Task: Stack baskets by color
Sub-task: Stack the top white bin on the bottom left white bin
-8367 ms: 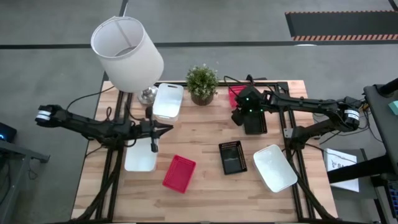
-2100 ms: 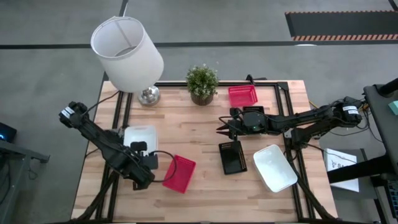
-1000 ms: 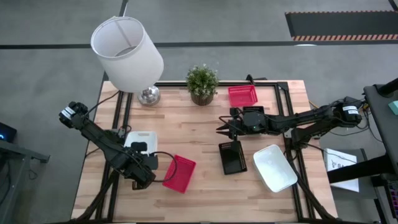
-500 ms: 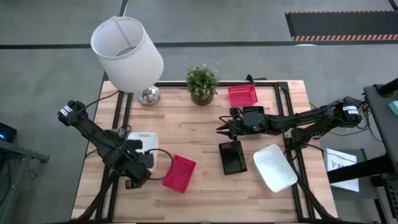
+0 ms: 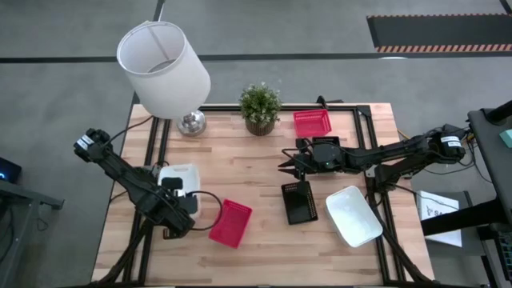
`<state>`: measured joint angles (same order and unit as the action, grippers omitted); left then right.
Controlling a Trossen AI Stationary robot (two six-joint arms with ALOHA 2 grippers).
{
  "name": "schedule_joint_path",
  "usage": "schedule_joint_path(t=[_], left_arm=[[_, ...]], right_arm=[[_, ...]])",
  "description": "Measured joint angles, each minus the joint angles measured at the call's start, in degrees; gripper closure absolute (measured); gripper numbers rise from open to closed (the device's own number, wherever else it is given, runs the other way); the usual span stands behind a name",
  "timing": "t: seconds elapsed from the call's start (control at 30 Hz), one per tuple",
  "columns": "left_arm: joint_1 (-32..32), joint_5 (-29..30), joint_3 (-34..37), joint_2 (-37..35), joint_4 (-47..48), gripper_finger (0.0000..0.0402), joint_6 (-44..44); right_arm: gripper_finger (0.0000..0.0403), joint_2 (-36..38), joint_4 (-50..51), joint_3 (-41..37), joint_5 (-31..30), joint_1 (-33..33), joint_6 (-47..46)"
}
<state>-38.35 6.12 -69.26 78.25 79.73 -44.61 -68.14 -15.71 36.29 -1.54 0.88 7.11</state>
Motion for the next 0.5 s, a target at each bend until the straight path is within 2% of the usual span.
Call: schedule_joint_path(t=[0.5], left_arm=[[-0.07,7.52,2.13,0.47,-0.19,0.0401,-1.15]], right_arm=[[0.036,0.0,-0.01,0.0,0.0,0.0,-0.63]])
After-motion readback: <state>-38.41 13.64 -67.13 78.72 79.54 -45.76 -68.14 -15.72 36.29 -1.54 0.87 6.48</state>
